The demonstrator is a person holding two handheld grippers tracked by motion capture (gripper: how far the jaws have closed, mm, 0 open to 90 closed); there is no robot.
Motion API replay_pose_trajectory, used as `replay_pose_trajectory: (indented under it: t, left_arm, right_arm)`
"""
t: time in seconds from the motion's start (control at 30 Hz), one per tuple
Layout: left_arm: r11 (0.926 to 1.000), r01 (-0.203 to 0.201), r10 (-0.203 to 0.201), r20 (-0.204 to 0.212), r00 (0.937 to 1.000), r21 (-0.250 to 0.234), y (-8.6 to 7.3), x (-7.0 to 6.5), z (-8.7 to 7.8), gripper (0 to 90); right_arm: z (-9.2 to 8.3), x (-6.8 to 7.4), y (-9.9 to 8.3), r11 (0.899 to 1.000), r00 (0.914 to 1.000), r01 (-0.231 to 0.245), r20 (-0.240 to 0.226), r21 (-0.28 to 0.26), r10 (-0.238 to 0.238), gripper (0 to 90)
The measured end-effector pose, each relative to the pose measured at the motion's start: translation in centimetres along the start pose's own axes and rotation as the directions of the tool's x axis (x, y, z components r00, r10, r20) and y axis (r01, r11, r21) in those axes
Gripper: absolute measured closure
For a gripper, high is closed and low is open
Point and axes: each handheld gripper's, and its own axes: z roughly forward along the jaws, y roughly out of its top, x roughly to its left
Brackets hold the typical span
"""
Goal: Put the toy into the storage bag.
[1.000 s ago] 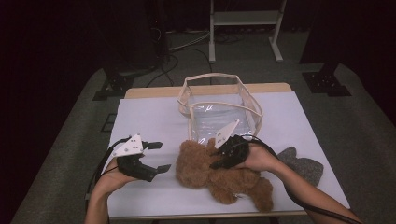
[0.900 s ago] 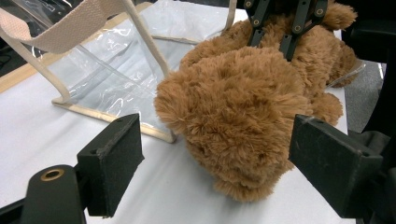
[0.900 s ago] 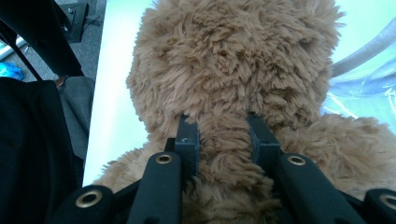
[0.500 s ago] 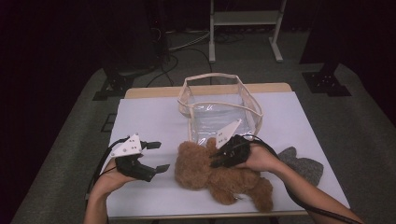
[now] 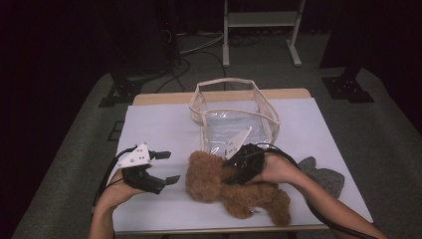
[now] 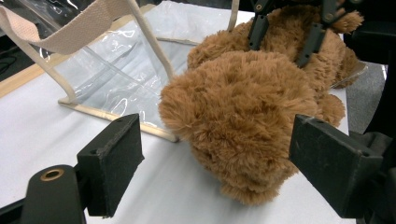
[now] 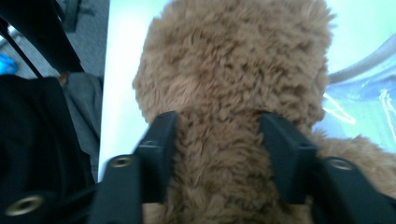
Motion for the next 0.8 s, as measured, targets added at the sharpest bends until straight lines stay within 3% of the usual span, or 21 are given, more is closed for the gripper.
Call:
replay_pose_trajectory:
  t: [0.2,0.4,0.6,0.67,0.8]
  left_arm:
    - [1.0,0.004,-0.004,-0.005,1.0,-0.002,0.0,0.1,-0.2,16.3]
    - [1.0,0.003,-0.003,0.001,1.0,0.006,0.0,0.1,0.1,16.3]
    - [1.0,0.004,-0.004,0.002,1.0,-0.003,0.0,0.0,0.1,16.3]
    - [1.0,0.004,-0.004,0.0,1.0,-0.003,0.0,0.1,0.0,16.3]
    - [1.0,0.005,-0.005,0.0,1.0,-0.004,-0.1,0.2,0.0,16.3]
  right_arm:
    - [-0.6,0.3,-0.8,1.0,0.9998,-0.009,0.02,-0.01,0.009,34.6]
    - [-0.6,0.6,-1.6,1.0,0.9992,-0.01,0.038,0.008,0.009,33.3]
    - [1.4,0.5,-1.8,0.998,0.9977,0.032,0.058,0.053,-0.036,50.7]
    - [1.6,0.1,-1.8,0.998,0.9984,0.012,0.053,0.064,-0.016,57.9]
    - [1.3,0.3,-1.5,0.996,0.9962,0.041,0.073,0.076,-0.047,69.7]
